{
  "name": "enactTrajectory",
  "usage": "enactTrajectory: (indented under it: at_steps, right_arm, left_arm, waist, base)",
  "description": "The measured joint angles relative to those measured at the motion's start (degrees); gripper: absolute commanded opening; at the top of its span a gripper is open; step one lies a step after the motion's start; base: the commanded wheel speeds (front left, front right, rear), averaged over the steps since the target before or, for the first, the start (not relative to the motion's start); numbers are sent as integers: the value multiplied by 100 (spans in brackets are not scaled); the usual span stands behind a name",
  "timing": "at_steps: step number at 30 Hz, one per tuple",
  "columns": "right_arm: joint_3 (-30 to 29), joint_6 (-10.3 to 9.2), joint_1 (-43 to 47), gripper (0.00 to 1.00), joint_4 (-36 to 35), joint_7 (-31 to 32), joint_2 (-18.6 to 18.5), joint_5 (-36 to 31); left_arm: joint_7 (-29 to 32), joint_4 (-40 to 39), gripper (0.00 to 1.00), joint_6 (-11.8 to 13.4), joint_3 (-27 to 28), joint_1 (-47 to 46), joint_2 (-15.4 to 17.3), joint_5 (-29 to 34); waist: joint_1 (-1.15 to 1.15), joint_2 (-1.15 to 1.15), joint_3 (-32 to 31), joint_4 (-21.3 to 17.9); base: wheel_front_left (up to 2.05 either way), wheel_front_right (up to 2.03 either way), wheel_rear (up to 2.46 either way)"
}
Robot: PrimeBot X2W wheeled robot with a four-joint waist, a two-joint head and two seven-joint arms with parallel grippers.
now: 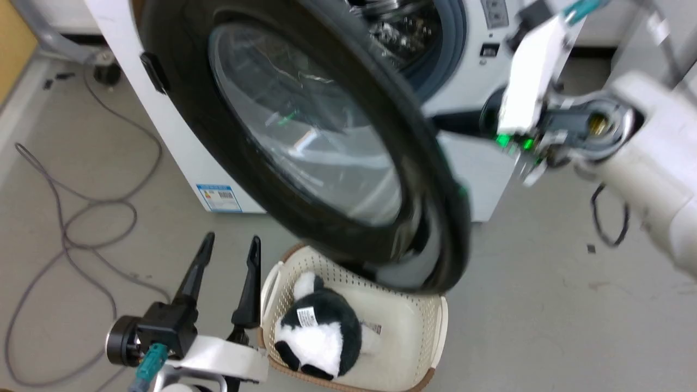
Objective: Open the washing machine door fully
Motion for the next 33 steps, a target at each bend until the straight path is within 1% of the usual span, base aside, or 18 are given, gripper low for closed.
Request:
enactTrajectory:
  at_steps: [8, 15, 17, 19, 20, 21, 25, 29, 31, 33]
  right_arm:
    - [35, 0, 639, 0, -956, -131, -122, -13]
    - [44, 0, 820, 0, -1337, -313, -224, -49]
    - [47, 0, 880, 0, -1427, -480, -280, 34]
    - [44, 0, 900, 0, -1523, -905, -332, 64]
    - [10, 0, 902, 30, -1571, -1223, -359, 31]
    - [-46, 0, 906, 100, -1605, -1596, -380, -40]
    - [-234, 1, 1193, 100, -1555, -3252, -468, -285]
    - [-232, 1, 1640, 100, -1443, -4603, -571, -390]
    - [-279, 1, 1844, 100, -1371, -4942, -662, -426]
    - [-445, 1, 2075, 100, -1178, -5016, -740, -568]
  left_arm:
    - [0, 129, 100, 1, -96, 153, -1, 11]
    - [0, 145, 100, 20, -146, 155, -1, 14]
    - [0, 148, 100, 46, -159, 158, -1, -2]
    - [0, 152, 100, 53, -169, 174, -1, -8]
    - [0, 157, 100, 64, -176, 181, -1, -11]
    - [0, 158, 100, 89, -182, 191, -1, -18]
    - [0, 181, 100, 119, -224, 236, -1, -60]
    - [0, 223, 100, 185, -236, 268, -1, -69]
    - [0, 257, 100, 205, -236, 275, -1, -87]
    - [0, 288, 100, 231, -241, 308, -2, -105]
  waist:
    - [0, 0, -304, 78]
    - [0, 0, -357, 115]
    - [0, 0, -360, 114]
    - [0, 0, -368, 102]
    - [0, 0, -372, 95]
    - [0, 0, -379, 87]
    - [0, 0, -439, 58]
    - [0, 0, -516, -23]
    - [0, 0, -561, -69]
    - [0, 0, -609, -118]
  base:
    - [0, 0, 0]
    - [0, 0, 0]
    - [0, 0, 0]
    - [0, 0, 0]
    - [0, 0, 0]
    - [0, 0, 0]
    - [0, 0, 0]
    - [0, 0, 0]
    - [0, 0, 0]
    - [0, 0, 0]
